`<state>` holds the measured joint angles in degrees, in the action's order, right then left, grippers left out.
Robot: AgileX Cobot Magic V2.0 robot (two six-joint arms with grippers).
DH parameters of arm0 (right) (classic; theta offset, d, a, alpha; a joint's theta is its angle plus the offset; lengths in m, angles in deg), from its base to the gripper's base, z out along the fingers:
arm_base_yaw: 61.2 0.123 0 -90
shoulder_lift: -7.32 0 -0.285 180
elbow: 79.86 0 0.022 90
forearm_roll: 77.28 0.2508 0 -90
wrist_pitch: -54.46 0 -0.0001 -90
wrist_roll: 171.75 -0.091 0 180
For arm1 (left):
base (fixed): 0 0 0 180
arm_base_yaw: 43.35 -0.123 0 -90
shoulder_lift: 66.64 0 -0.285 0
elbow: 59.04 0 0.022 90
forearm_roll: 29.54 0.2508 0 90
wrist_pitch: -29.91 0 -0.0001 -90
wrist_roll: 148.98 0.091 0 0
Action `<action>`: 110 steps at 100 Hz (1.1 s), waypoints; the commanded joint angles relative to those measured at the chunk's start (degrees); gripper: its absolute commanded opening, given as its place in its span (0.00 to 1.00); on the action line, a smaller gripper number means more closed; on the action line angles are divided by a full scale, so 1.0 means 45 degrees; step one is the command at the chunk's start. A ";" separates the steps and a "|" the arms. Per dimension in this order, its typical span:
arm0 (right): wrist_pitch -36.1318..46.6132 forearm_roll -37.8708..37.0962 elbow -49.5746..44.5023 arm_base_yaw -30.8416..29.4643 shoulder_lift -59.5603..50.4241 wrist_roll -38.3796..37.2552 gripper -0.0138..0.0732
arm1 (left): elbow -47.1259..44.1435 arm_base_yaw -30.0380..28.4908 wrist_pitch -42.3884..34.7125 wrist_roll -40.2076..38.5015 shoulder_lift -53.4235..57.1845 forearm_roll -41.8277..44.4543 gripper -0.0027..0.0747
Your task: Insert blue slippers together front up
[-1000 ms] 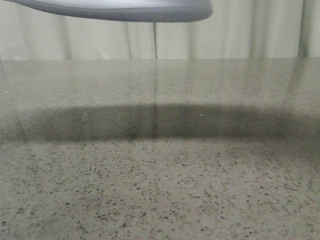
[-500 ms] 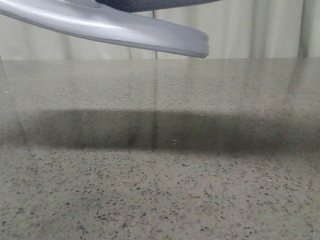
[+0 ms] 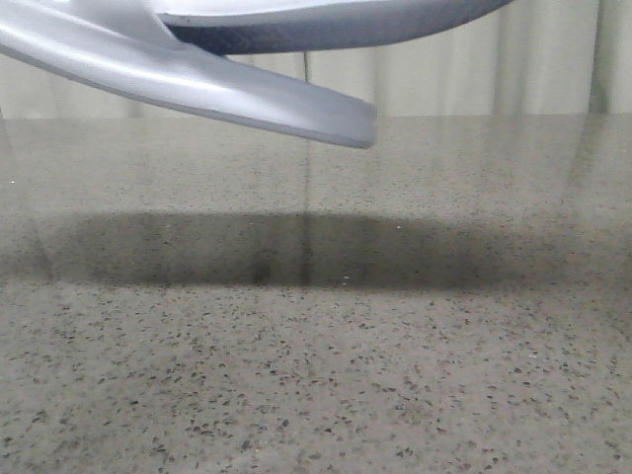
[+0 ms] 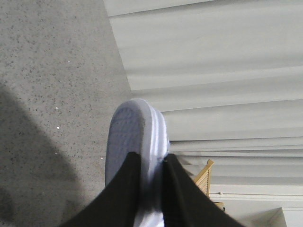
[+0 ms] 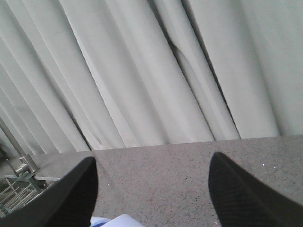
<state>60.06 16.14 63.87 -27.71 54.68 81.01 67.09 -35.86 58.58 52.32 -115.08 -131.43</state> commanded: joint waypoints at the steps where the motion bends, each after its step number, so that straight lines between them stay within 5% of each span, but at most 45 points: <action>1: -0.0036 -0.0315 0.0444 0.0014 -0.0073 0.0277 0.66 | 0.0431 0.0081 0.0475 0.0106 -0.0401 -0.1063 0.06; 110: -0.0151 -0.0315 0.0444 0.0014 -0.0073 0.0277 0.66 | 0.1714 0.0081 0.2089 0.3394 -0.4925 -0.0733 0.06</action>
<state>60.06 16.14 63.87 -27.71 54.68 81.14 72.78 -35.86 65.06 66.78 -137.94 -131.43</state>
